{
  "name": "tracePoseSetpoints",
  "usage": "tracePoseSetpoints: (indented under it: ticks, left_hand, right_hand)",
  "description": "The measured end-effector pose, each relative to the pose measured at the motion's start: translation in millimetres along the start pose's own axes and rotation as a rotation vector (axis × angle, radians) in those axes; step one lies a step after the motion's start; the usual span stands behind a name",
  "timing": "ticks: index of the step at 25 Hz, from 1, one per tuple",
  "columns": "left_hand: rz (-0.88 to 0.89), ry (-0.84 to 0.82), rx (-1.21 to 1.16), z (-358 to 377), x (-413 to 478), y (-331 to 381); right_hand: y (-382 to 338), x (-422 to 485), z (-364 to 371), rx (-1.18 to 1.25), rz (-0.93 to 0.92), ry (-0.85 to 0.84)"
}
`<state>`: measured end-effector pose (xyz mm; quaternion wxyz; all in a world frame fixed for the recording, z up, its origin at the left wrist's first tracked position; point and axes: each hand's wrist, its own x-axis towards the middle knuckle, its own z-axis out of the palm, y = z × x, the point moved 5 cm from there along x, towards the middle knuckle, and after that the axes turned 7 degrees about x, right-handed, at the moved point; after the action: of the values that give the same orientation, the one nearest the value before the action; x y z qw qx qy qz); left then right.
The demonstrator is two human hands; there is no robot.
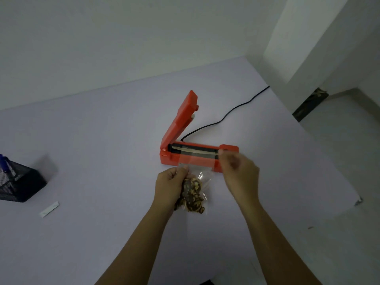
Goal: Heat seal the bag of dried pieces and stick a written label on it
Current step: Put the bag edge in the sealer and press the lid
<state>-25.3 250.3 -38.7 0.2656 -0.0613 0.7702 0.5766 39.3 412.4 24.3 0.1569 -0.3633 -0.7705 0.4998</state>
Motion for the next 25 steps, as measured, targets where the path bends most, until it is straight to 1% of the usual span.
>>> tracePoseSetpoints:
  ticks: [2,4,6,7,9,11,12,16,19,25]
  left_hand:
    - [-0.02,-0.006,-0.007,3,6,-2]
    - [-0.042,-0.017,-0.02,7,12,-5]
    - [-0.081,-0.023,-0.035,10,17,-9]
    - [-0.099,-0.025,-0.042,11,18,-10]
    - [-0.12,-0.034,-0.054,12,19,-11]
    - [-0.129,-0.036,-0.074,13,22,-10]
    - [-0.13,-0.034,-0.08,13,23,-10]
    - [-0.12,-0.009,-0.021,12,31,-10]
    - [-0.121,-0.006,-0.004,12,32,-11]
    - [-0.128,0.003,-0.017,14,36,-12]
  right_hand:
    - [-40,14,-20,0.106,-0.206,0.149]
    - [-91,26,-32,0.208,-0.454,0.187]
    - [-141,31,-32,0.182,-0.659,0.12]
    - [-163,31,-27,0.135,-0.738,0.05]
    - [-195,27,-7,0.003,-0.836,-0.152]
    - [-208,25,14,-0.185,-0.851,-0.348]
    - [-209,25,24,-0.296,-0.84,-0.411]
    - [-191,35,47,-0.693,-0.766,-0.544]
    - [-168,41,51,-0.824,-0.712,-0.564]
    - [-132,55,27,-0.844,-0.643,-0.474]
